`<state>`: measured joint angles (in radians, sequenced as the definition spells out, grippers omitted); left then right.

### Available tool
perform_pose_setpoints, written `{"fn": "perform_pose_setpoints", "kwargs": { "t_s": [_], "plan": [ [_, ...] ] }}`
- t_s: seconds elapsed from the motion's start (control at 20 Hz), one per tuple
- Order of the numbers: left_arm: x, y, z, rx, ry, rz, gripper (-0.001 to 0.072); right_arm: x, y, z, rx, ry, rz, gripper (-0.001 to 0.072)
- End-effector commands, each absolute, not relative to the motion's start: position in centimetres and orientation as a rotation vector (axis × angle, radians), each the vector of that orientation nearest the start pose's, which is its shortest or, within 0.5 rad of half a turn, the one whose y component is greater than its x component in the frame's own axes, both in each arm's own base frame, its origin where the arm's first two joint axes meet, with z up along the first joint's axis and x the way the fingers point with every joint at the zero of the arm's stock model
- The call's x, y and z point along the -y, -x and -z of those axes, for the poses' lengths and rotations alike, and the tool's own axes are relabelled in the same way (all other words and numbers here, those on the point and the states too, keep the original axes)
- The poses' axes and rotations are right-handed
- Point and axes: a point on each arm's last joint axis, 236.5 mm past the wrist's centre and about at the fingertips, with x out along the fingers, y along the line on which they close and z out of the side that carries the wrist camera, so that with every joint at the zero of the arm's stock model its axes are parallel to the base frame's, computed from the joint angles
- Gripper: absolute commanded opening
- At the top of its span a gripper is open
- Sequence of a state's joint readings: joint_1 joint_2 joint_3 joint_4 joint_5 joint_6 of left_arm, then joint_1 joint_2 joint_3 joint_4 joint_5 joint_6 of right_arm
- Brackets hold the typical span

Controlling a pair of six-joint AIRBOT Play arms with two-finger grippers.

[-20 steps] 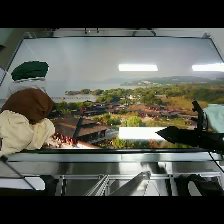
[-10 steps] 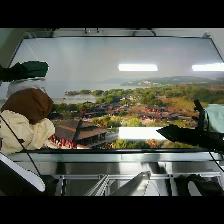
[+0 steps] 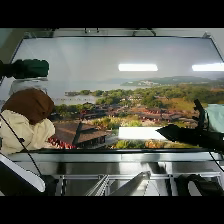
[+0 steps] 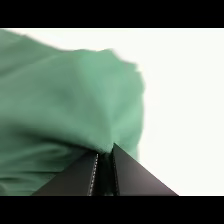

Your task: Fold the shirts.

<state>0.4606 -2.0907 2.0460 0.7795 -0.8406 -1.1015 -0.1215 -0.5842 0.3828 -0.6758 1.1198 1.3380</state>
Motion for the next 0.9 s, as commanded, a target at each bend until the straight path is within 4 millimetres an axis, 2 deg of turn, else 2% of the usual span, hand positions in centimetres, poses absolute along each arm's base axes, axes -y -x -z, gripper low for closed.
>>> {"fn": "perform_pose_setpoints", "kwargs": {
  "t_s": [0.0, 0.05, 0.15, 0.25, 0.35, 0.45, 0.5, 0.65, 0.7, 0.75, 0.8, 0.85],
  "plan": [
    [-6.9, -63.0, -17.3, -0.396, 0.559, 0.456, 0.0030, -13.8, -22.9, -1.4, -1.084, -0.719, -0.444, 0.0017],
    [-3.0, -61.4, -21.7, -0.346, 0.578, 0.581, 0.0030, -13.7, -22.9, -1.4, -1.082, -0.719, -0.443, 0.0017],
    [4.1, -57.8, -27.3, -0.327, 0.571, 0.772, 0.0029, -13.8, -22.9, -1.4, -1.085, -0.720, -0.445, 0.0016],
    [10.8, -53.8, -30.1, -0.374, 0.536, 0.930, 0.0030, -14.0, -23.0, -1.7, -1.079, -0.734, -0.451, 0.0017],
    [16.7, -49.8, -30.8, -0.464, 0.517, 1.082, 0.0029, -14.2, -23.0, -1.9, -1.075, -0.748, -0.459, 0.0017],
    [21.3, -46.9, -28.6, -0.631, 0.491, 1.155, 0.0028, -14.5, -22.4, -1.9, -1.098, -0.747, -0.475, 0.0017],
    [22.9, -45.9, -26.8, -0.721, 0.457, 1.157, 0.0017, -14.6, -22.2, -1.8, -1.106, -0.746, -0.481, 0.0017],
    [26.0, -43.5, -20.1, -0.966, 0.378, 1.112, 0.0023, -14.6, -22.1, -1.8, -1.111, -0.746, -0.484, 0.0017],
    [26.3, -42.8, -17.8, -1.037, 0.344, 1.095, 0.0121, -14.6, -22.1, -1.8, -1.113, -0.747, -0.486, 0.0017],
    [26.3, -42.2, -15.2, -1.104, 0.305, 1.065, 0.0374, -14.7, -21.9, -1.8, -1.120, -0.746, -0.491, 0.0017],
    [26.0, -41.8, -12.8, -1.166, 0.271, 1.028, 0.0565, -14.8, -21.8, -1.8, -1.124, -0.746, -0.494, 0.0018],
    [25.4, -41.6, -10.8, -1.217, 0.258, 0.987, 0.0716, -14.9, -21.6, -1.8, -1.130, -0.746, -0.499, 0.0021]
  ]
}}
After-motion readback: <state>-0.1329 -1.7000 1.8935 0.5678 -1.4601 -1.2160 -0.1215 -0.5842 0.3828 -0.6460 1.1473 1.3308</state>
